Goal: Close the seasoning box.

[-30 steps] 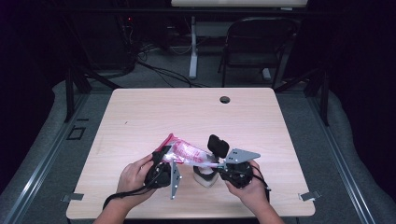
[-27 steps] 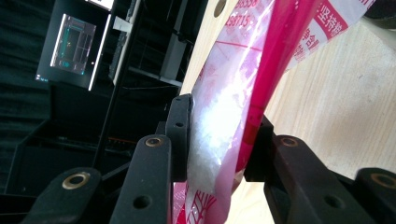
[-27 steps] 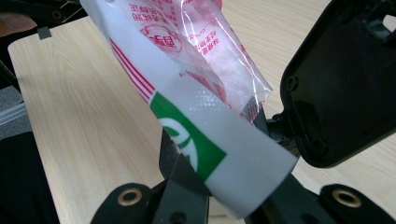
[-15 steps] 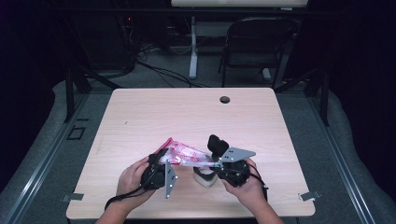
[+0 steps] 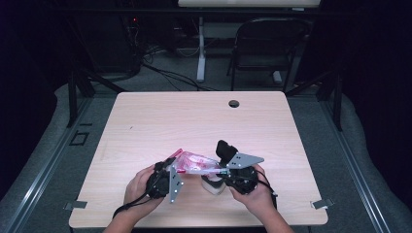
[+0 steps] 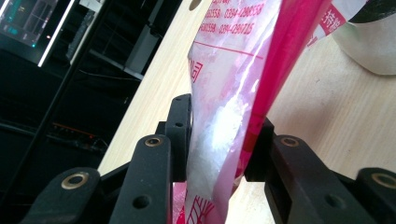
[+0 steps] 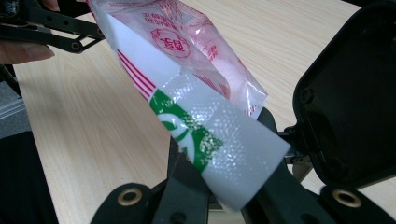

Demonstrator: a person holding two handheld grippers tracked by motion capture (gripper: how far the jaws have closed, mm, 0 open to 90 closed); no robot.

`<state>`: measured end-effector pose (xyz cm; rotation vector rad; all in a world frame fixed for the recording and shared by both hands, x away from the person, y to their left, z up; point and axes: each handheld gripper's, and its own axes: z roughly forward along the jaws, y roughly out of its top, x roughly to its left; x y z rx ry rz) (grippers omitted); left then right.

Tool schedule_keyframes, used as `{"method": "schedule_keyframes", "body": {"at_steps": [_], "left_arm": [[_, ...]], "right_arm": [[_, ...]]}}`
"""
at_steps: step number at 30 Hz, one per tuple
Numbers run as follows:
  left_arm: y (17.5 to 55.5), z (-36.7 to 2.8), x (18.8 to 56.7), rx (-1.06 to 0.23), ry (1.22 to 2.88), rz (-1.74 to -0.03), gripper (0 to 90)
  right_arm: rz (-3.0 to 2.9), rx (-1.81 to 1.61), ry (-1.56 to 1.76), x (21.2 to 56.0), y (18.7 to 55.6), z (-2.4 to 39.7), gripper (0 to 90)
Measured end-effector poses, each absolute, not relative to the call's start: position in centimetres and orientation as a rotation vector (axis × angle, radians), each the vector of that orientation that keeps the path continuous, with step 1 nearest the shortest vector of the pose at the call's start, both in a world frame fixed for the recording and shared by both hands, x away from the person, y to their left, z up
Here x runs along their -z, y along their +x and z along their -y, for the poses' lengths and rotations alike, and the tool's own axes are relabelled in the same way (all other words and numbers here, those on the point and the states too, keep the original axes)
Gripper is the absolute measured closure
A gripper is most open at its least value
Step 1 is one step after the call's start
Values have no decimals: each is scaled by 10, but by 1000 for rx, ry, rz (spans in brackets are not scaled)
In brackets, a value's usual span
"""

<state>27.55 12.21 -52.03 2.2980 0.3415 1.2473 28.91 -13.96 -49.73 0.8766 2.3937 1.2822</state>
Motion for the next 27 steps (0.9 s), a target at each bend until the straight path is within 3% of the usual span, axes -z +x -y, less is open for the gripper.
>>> {"method": "schedule_keyframes", "body": {"at_steps": [27], "left_arm": [[289, -132, 538, -964, 2315, -511, 656]], "right_arm": [[-2401, -1251, 833, 497, 288, 132, 900]]}}
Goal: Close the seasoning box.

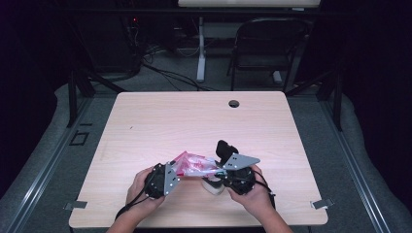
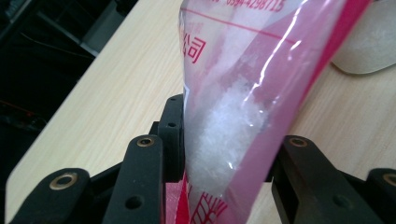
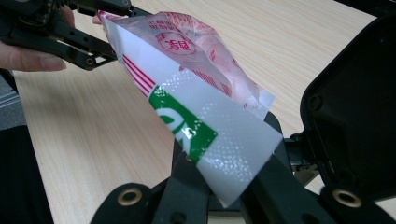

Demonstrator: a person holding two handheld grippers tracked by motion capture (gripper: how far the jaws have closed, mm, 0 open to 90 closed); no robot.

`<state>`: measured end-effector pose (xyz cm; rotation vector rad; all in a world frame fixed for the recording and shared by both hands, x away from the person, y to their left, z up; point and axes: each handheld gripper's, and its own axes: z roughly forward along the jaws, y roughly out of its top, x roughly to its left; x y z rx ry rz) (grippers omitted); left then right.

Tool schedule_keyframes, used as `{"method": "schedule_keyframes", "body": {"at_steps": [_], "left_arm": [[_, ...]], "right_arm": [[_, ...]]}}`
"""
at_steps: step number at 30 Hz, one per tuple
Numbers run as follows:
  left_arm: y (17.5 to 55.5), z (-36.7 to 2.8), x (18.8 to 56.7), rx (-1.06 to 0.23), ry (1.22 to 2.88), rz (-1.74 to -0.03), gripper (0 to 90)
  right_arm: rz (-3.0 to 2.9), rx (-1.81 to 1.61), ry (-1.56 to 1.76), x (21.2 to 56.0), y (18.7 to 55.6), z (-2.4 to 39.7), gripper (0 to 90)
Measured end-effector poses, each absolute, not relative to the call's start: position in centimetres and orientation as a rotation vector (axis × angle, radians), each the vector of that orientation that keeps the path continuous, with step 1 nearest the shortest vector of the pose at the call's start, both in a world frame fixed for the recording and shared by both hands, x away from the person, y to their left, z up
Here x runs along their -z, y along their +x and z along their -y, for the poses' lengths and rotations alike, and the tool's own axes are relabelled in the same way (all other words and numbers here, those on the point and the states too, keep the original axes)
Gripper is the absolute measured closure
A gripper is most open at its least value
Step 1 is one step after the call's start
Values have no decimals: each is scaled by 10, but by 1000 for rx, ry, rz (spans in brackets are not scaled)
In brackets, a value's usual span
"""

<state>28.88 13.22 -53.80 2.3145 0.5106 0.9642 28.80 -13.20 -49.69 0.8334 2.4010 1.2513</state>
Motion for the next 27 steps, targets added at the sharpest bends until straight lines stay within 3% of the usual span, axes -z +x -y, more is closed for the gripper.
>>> {"method": "schedule_keyframes", "body": {"at_steps": [20, 27], "left_arm": [[302, -140, 549, -762, 2307, -593, 744], [307, -144, 556, -674, 2292, -639, 751]], "right_arm": [[-2399, -1284, 834, 495, 291, 131, 895], [-2362, -1367, 862, 491, 291, 137, 828]]}}
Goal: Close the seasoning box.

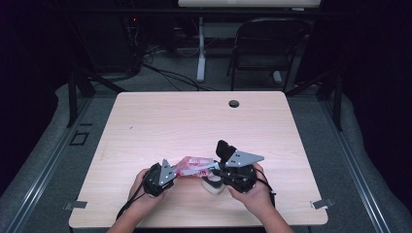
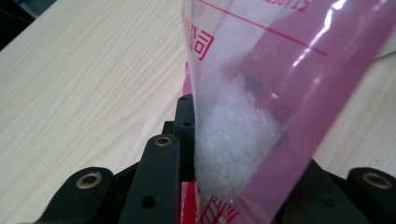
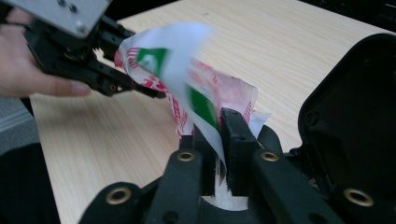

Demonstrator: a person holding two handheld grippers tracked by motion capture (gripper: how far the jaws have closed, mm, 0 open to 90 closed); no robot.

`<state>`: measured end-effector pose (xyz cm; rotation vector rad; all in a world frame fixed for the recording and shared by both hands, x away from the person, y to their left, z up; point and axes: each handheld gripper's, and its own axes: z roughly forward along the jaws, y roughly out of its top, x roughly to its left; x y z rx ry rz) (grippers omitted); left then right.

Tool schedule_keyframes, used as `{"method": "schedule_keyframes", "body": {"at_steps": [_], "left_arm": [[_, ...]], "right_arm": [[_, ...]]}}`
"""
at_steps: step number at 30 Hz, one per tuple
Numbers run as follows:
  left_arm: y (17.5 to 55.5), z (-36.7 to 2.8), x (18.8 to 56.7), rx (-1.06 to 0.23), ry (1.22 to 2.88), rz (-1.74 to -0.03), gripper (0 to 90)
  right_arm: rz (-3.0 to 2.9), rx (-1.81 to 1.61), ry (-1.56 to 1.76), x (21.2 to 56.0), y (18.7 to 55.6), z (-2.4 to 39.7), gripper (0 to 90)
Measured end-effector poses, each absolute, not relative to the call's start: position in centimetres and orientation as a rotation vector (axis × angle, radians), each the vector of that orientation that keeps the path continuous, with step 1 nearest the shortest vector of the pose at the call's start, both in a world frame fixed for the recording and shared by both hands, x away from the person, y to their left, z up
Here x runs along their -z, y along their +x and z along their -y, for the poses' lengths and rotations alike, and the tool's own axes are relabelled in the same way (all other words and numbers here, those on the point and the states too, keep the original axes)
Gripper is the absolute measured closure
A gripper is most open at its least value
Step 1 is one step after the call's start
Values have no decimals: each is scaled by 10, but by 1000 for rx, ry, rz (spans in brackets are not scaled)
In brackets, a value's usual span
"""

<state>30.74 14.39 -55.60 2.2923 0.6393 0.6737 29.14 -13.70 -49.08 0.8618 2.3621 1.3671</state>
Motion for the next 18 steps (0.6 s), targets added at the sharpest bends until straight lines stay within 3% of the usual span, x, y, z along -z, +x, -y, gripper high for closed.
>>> {"method": "schedule_keyframes", "body": {"at_steps": [18], "left_arm": [[316, -150, 564, -544, 2254, -715, 757]], "right_arm": [[-2289, -1466, 829, 489, 284, 143, 557]]}}
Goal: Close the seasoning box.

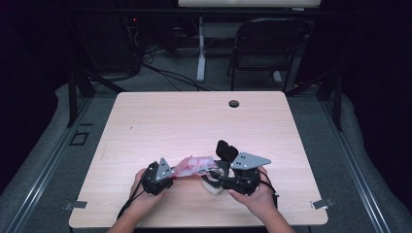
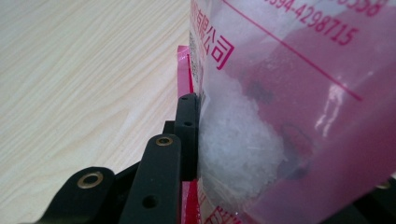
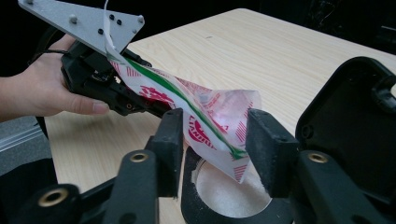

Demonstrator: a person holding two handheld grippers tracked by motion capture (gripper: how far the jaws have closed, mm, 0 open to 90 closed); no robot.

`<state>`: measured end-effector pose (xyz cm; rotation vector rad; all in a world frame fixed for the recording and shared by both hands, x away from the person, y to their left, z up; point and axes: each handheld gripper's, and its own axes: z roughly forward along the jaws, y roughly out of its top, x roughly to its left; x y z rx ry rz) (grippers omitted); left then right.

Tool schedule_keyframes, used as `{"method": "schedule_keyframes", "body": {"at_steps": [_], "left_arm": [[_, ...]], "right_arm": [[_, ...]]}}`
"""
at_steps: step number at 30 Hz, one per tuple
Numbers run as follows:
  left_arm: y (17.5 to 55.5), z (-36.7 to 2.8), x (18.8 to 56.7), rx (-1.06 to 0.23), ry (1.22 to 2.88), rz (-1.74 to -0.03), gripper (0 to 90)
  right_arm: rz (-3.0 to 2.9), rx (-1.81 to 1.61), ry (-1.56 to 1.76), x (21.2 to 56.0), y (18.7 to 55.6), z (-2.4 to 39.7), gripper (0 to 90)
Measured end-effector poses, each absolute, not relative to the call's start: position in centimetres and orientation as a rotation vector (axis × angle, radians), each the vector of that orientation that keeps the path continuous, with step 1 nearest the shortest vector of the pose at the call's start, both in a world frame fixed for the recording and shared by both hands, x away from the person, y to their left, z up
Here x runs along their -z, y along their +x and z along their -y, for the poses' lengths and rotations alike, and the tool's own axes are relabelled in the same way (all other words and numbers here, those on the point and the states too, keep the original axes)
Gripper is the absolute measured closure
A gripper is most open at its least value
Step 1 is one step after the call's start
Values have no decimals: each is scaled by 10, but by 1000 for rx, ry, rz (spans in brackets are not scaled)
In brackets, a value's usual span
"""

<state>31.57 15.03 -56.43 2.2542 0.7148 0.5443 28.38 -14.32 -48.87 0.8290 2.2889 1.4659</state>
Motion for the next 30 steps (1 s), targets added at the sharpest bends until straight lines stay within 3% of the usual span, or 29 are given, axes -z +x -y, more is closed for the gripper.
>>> {"method": "schedule_keyframes", "body": {"at_steps": [19, 30], "left_arm": [[328, -167, 570, -354, 2127, -842, 762], [332, -180, 568, -327, 2056, -914, 766]], "right_arm": [[-2253, -1463, 865, 494, 282, 155, 526], [-2217, -1473, 918, 502, 282, 166, 524]]}}
